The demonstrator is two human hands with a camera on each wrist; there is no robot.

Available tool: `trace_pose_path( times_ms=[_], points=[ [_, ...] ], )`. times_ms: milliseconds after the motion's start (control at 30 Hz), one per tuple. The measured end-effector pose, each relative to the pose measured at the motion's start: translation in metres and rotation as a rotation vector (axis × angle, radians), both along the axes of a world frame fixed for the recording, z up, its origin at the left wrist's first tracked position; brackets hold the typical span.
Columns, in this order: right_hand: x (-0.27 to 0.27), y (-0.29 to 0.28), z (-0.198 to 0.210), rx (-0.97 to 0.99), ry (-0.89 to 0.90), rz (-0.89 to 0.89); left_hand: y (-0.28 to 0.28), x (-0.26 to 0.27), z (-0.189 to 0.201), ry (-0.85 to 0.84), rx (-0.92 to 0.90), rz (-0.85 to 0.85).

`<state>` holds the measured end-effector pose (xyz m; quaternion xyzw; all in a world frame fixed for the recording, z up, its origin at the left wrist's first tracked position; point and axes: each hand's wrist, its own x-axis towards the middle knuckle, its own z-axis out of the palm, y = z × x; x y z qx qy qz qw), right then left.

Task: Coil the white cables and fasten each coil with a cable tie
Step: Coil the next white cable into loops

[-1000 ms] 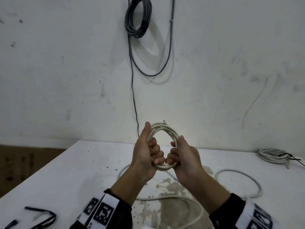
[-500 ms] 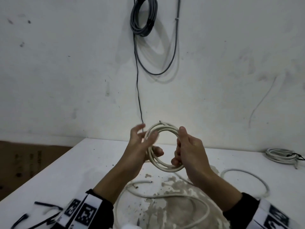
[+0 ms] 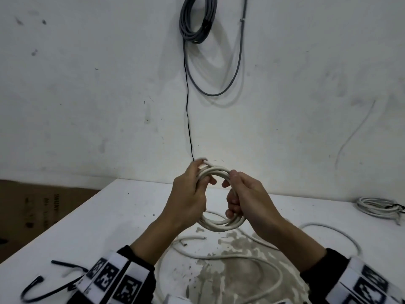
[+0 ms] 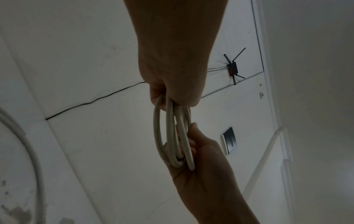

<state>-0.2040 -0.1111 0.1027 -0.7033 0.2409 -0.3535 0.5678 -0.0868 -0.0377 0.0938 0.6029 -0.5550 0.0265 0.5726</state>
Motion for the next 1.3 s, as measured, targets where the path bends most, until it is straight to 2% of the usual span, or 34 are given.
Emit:
trace_pose_path(
  times_ms=[67,167,267,367,433,500,533,600,667,733,800,900,967,1000,1167,1233,1300],
  points=[
    [0.001,0.000,0.001,-0.028,0.036,0.011,0.002,0.004,0.000,-0.072,0.034,-0.005],
    [0.006,0.002,0.002,-0.079,0.099,0.034,0.005,0.011,-0.001,-0.307,0.128,0.117],
    [0.015,0.007,-0.001,-0.093,0.130,0.104,0.011,0.020,-0.005,-0.322,0.136,0.213],
    [0.024,0.011,-0.005,-0.160,0.198,0.175,0.024,0.032,-0.009,-0.374,0.067,0.276],
    [0.029,0.012,-0.006,-0.293,0.264,0.190,0.034,0.040,-0.011,-0.393,0.038,0.279],
    [0.035,0.012,-0.008,-0.528,0.333,0.155,0.043,0.047,-0.013,-0.363,0.022,0.243],
    [0.037,0.014,-0.011,-0.641,0.392,0.118,0.046,0.050,-0.014,-0.341,0.017,0.226],
    [0.041,0.020,-0.015,-0.908,0.523,-0.064,0.051,0.054,-0.016,-0.304,0.012,0.226],
    [0.049,0.024,-0.021,-1.028,0.516,-0.146,0.053,0.057,-0.018,-0.278,0.001,0.246],
    [0.055,0.030,-0.017,-0.817,0.411,-0.037,0.056,0.057,-0.019,-0.259,-0.003,0.251],
    [0.060,0.033,-0.014,-0.637,0.370,0.127,0.061,0.059,-0.018,-0.152,0.069,0.181],
    [0.062,0.036,-0.011,-0.655,0.378,0.182,0.077,0.068,-0.011,0.246,0.283,-0.075],
    [0.066,0.039,-0.014,-0.714,0.395,0.220,0.089,0.074,-0.009,0.510,0.333,-0.233],
    [0.069,0.042,-0.016,-0.745,0.408,0.242,0.094,0.075,-0.011,0.570,0.337,-0.249],
    [0.091,0.071,-0.028,-0.828,0.460,0.335,0.117,0.076,-0.033,0.516,0.257,-0.013],
    [0.101,0.080,-0.034,-0.764,0.487,0.421,0.133,0.087,-0.043,0.531,0.249,0.026],
    [0.112,0.087,-0.041,-0.580,0.531,0.594,0.153,0.099,-0.051,0.565,0.301,0.019]
  ],
)
